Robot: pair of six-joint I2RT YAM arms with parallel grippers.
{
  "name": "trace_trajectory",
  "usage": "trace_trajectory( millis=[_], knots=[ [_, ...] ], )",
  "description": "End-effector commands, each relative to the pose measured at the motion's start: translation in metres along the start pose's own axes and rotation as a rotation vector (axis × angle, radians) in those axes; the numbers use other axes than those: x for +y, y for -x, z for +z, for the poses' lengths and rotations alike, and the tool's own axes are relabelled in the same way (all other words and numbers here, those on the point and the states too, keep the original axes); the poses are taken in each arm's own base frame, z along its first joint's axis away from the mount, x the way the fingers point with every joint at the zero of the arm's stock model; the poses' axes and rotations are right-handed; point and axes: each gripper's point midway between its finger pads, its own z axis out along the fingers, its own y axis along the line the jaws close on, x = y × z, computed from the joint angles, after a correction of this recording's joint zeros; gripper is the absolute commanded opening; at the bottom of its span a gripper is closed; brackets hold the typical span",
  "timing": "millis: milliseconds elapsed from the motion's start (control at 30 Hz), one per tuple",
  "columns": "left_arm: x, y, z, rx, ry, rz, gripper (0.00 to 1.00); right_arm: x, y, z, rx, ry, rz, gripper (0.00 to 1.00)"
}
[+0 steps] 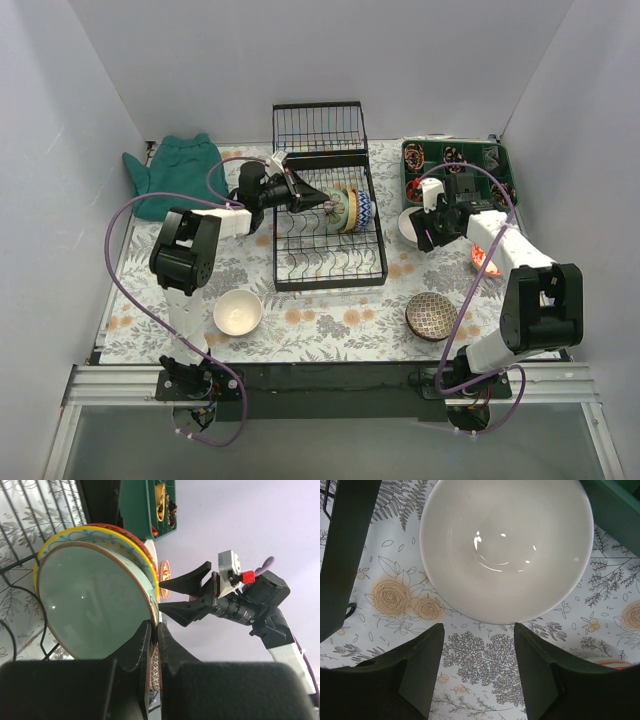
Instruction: Load the bowls into the dish rack
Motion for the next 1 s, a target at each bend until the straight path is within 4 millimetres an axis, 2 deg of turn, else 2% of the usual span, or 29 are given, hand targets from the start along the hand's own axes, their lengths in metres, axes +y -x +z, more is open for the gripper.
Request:
trace_trajectory(
  millis=[0, 333, 433, 500, 533, 633, 667, 733, 767, 833, 867, 933, 967],
  knots=[
    [-0.013, 0.006, 0.0, -0.033, -0.033, 0.001, 0.0, -0.006, 0.018, -0.005, -0.025, -0.015, -0.009, 0.66],
    [0.005, 0.012, 0.003, -0.069, 0.036, -0.033, 0.0, -0.003, 0.025, 0.0, -0.024, 0.002, -0.017, 0.66],
    [0.011, 0.015, 0.004, -0.085, 0.077, -0.055, 0.26, -0.003, 0.026, 0.002, -0.024, 0.004, -0.02, 0.66],
    [0.009, 0.017, 0.003, -0.083, 0.083, -0.017, 0.37, -0.003, 0.028, 0.0, -0.028, 0.004, -0.021, 0.66],
    [0.001, 0.019, 0.001, -0.087, 0.076, 0.005, 0.39, -0.003, 0.027, 0.001, -0.026, 0.005, -0.02, 0.66],
    [-0.006, 0.018, -0.003, -0.091, 0.09, 0.034, 0.42, -0.002, 0.024, 0.001, -0.024, 0.009, -0.019, 0.66],
    [-0.016, 0.02, -0.009, -0.104, 0.083, 0.04, 0.43, -0.002, 0.025, -0.001, -0.032, 0.005, -0.02, 0.66],
    [-0.016, 0.018, -0.018, -0.109, 0.099, 0.051, 0.46, -0.001, 0.025, -0.001, -0.034, 0.005, -0.025, 0.66],
    [-0.026, 0.017, -0.027, -0.108, 0.104, 0.059, 0.46, -0.002, 0.024, -0.003, -0.036, 0.0, -0.027, 0.67],
    [-0.029, 0.016, -0.042, -0.11, 0.121, 0.091, 0.47, -0.003, 0.024, -0.004, -0.037, -0.008, -0.034, 0.67],
    [-0.038, 0.012, -0.053, -0.105, 0.14, 0.106, 0.47, -0.004, 0.023, -0.006, -0.037, -0.015, -0.037, 0.67],
    [-0.046, 0.019, -0.075, -0.115, 0.17, 0.172, 0.48, -0.004, 0.023, -0.008, -0.044, -0.02, -0.042, 0.67],
    [-0.033, 0.012, -0.088, -0.069, 0.245, 0.249, 0.48, -0.004, 0.024, -0.01, -0.049, -0.024, -0.044, 0.67]
  ],
)
